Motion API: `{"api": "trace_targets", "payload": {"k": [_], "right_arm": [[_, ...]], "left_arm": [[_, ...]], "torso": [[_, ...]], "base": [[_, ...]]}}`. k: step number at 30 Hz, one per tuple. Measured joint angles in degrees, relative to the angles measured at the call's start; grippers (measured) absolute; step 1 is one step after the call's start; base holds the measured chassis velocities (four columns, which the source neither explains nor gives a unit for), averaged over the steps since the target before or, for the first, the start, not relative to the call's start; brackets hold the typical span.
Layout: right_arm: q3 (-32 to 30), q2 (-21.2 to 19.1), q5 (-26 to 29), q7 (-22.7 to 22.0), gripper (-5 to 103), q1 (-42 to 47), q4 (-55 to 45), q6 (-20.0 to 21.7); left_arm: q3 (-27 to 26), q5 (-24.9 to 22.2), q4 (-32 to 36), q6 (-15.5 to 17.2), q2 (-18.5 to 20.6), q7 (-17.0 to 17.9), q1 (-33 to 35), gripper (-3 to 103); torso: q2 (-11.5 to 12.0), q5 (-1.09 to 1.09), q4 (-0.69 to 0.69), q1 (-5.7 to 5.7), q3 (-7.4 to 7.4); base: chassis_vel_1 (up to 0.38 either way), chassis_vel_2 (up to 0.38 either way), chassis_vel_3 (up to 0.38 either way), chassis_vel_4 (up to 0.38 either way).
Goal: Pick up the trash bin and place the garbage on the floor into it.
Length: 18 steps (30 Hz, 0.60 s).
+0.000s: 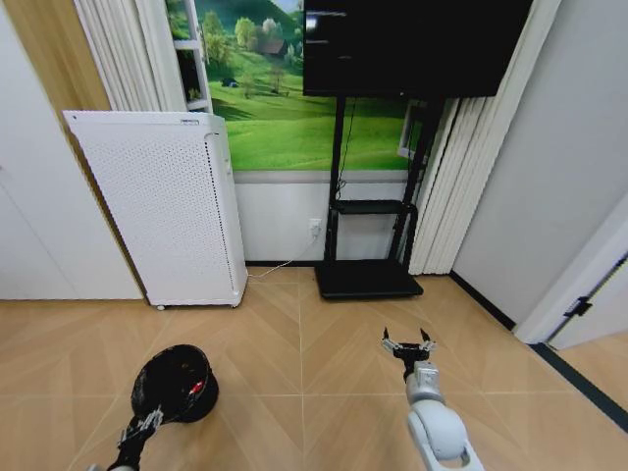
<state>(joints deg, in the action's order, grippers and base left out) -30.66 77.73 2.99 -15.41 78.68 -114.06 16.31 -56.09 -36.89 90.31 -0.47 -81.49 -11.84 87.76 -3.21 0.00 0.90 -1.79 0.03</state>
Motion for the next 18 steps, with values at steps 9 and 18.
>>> {"api": "trace_targets", "payload": {"k": [9, 18], "right_arm": [[-0.42, 0.16, -0.04, 0.2, 100, 1.55, -0.7, -0.03], [-0.71, 0.71, -0.06, 0.1, 100, 2.47, -1.19, -0.22]], "left_arm": [[0.34, 0.03, 0.43, 0.19, 0.37, 0.0, 0.06, 100], [0.31, 6.29, 3.2, -1.99, 1.13, 0.0, -2.81, 100]], "torso": [[0.0, 0.0, 0.0, 0.0, 0.0], [0.0, 0.0, 0.0, 0.0, 0.0]], "base": [[0.0, 0.0, 0.0, 0.0], [0.0, 0.0, 0.0, 0.0]]}}
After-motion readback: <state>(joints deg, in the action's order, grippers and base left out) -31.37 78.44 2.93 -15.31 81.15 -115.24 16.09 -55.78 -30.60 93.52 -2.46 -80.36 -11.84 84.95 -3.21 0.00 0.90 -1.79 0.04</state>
